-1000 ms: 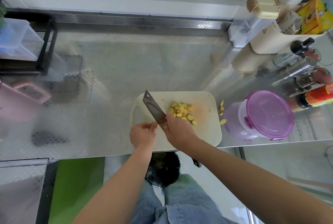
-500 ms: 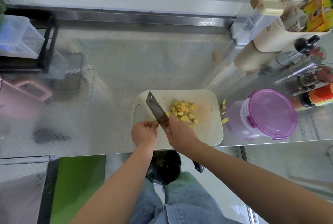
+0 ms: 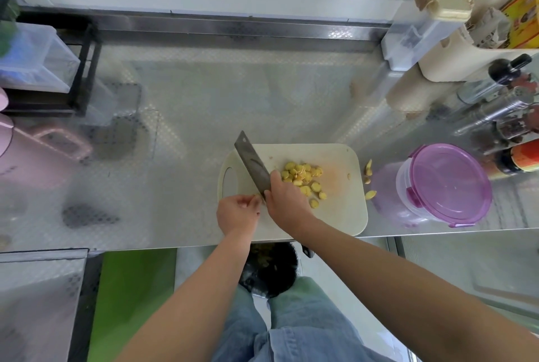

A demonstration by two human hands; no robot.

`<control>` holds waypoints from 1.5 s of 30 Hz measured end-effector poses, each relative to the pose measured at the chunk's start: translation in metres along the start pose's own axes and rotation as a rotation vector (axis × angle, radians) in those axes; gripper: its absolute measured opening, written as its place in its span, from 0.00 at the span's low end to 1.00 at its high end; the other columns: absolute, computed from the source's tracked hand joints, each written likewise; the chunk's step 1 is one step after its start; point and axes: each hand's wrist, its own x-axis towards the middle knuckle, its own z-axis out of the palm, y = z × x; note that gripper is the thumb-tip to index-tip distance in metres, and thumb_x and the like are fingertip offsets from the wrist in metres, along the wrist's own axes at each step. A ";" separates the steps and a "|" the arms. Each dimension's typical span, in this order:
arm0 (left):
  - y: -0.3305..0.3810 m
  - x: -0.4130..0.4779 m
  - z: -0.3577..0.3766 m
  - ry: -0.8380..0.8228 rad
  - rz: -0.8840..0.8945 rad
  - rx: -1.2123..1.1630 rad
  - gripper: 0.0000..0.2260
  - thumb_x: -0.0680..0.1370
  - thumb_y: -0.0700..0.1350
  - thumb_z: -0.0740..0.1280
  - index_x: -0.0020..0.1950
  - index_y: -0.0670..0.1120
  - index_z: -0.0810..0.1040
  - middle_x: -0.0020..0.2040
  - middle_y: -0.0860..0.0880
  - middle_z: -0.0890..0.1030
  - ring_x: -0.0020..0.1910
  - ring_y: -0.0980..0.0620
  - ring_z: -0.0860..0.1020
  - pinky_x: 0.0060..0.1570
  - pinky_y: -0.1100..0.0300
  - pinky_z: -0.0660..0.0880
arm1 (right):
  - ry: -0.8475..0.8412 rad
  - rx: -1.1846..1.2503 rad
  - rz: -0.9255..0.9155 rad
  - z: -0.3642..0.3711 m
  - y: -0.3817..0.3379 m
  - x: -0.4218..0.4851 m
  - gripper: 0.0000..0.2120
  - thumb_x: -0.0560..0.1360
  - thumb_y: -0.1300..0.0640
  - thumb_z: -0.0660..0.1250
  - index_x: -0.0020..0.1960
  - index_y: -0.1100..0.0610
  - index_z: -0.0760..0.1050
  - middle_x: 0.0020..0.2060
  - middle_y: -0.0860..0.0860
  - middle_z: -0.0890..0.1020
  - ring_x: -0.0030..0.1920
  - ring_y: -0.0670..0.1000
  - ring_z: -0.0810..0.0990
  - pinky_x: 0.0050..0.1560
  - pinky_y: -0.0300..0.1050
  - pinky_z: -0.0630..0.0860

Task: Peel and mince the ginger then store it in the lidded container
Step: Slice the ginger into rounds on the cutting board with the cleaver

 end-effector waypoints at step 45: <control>0.000 -0.005 0.001 0.044 0.000 -0.045 0.05 0.73 0.43 0.74 0.40 0.41 0.83 0.35 0.45 0.83 0.32 0.49 0.82 0.44 0.56 0.80 | -0.033 0.002 -0.013 -0.015 0.003 -0.025 0.06 0.81 0.56 0.56 0.49 0.55 0.59 0.42 0.56 0.77 0.40 0.58 0.75 0.37 0.48 0.67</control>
